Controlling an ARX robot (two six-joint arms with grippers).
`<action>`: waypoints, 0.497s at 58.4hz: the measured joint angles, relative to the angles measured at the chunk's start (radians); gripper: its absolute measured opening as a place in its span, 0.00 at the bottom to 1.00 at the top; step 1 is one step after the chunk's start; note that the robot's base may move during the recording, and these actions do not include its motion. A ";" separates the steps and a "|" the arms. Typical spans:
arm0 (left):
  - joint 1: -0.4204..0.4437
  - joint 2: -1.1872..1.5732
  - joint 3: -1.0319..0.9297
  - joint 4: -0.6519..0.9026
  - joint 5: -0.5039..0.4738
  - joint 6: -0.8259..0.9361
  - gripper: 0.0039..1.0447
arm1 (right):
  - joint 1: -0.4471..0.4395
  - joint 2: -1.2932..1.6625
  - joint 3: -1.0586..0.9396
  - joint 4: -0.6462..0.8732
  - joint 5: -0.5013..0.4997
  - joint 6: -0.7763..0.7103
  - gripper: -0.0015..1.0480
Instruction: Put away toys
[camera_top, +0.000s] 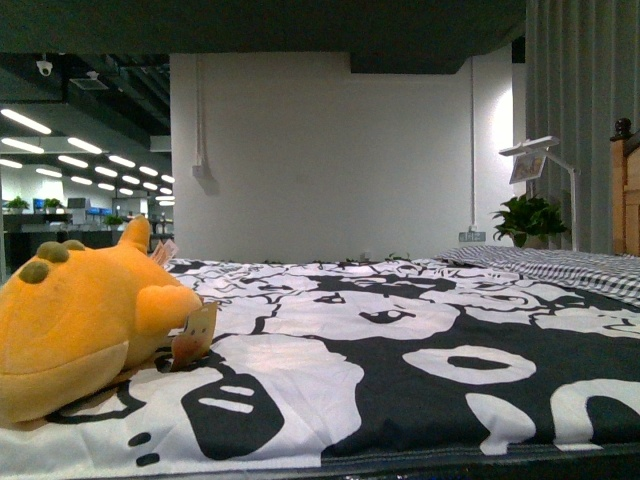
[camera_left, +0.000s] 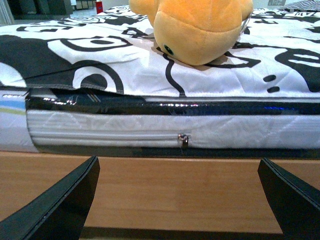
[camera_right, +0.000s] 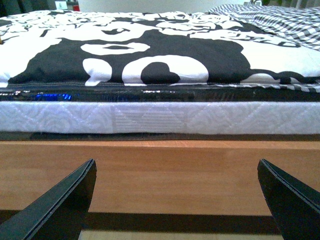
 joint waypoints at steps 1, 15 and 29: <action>0.000 0.000 0.000 0.000 0.000 0.000 0.94 | 0.000 0.000 0.000 0.000 0.000 0.000 0.94; 0.000 0.000 0.000 0.000 0.000 0.000 0.94 | 0.000 0.001 0.000 0.000 0.000 0.000 0.94; 0.000 0.000 0.000 0.000 0.000 0.000 0.94 | 0.000 0.001 0.000 0.000 0.000 0.000 0.94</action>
